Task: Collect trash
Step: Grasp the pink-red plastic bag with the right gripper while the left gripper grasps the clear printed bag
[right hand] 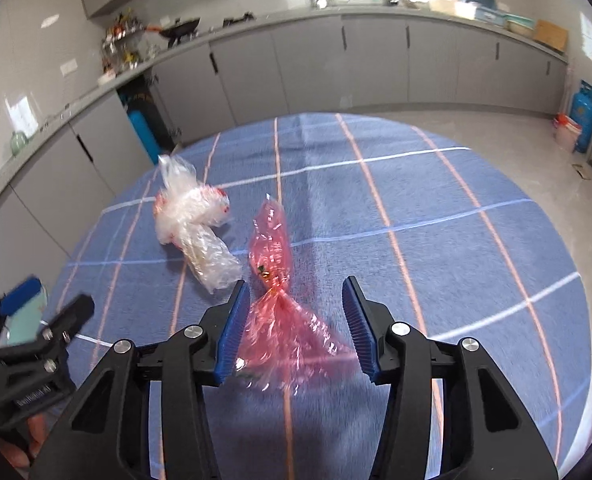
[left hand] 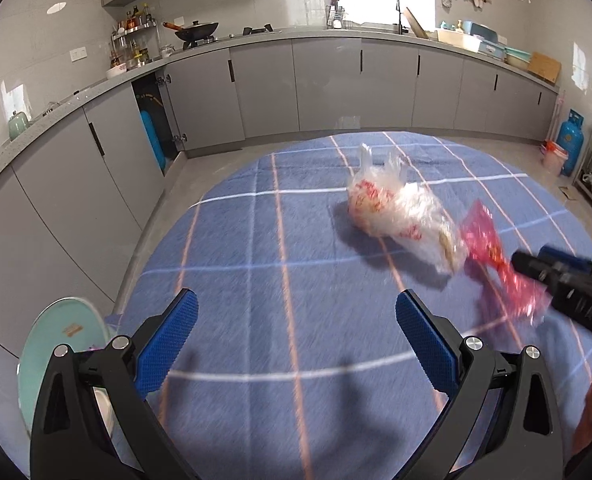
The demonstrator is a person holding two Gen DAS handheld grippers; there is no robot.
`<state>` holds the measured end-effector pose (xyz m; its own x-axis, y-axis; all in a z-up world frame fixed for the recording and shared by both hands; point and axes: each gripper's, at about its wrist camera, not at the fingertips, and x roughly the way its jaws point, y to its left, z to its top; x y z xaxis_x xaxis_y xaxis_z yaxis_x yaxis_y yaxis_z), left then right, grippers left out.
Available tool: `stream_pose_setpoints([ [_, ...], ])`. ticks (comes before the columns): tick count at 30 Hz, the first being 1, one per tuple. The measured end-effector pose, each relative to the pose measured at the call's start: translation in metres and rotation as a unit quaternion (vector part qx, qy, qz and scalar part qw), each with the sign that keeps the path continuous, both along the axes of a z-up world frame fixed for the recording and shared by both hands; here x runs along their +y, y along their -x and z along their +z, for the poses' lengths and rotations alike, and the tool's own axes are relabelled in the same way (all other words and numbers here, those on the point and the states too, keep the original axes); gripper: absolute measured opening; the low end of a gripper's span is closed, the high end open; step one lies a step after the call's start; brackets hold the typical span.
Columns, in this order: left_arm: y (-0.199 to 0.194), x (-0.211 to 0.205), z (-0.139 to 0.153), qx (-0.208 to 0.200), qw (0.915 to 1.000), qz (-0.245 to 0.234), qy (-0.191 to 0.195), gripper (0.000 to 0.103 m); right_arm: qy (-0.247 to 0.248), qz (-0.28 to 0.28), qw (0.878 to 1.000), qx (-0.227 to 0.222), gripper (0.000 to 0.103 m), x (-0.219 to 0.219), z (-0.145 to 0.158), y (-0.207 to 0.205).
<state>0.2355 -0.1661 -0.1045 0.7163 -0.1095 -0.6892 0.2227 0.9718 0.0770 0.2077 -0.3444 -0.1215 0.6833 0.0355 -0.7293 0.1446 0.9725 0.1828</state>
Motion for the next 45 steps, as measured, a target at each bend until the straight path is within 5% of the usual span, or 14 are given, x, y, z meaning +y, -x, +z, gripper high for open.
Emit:
stream_pose_setpoints([
  [5, -0.019, -0.009, 0.000, 0.001, 0.9999, 0.010, 0.008, 0.097, -0.004, 0.027, 0.999, 0.031, 0.044, 0.000, -0.014, -0.013],
  [9, -0.030, -0.015, 0.000, 0.002, 0.9997, 0.014, 0.019, 0.097, -0.029, 0.045, 0.998, 0.035, 0.025, -0.001, -0.016, -0.014],
  [13, -0.037, -0.026, 0.000, 0.001, 0.9996, 0.012, 0.024, 0.097, -0.029, 0.054, 0.998, 0.033, 0.021, 0.000, -0.013, -0.011],
  [29, -0.064, -0.088, -0.007, 0.015, 0.9994, 0.016, 0.025, 0.096, -0.041, -0.063, 0.997, -0.026, 0.018, -0.071, 0.013, -0.002],
  [37, -0.080, -0.100, -0.033, 0.061, 0.9975, 0.031, 0.016, 0.073, -0.047, -0.071, 0.996, -0.018, 0.018, -0.085, 0.005, -0.004],
  [42, -0.086, -0.092, -0.045, 0.090, 0.9950, 0.026, 0.033, 0.050, -0.055, -0.070, 0.996, -0.019, 0.018, -0.081, 0.004, 0.000],
  [45, -0.081, -0.085, -0.042, 0.080, 0.9961, 0.019, 0.032, 0.042, -0.056, -0.066, 0.996, -0.023, 0.018, -0.075, 0.008, 0.004],
])
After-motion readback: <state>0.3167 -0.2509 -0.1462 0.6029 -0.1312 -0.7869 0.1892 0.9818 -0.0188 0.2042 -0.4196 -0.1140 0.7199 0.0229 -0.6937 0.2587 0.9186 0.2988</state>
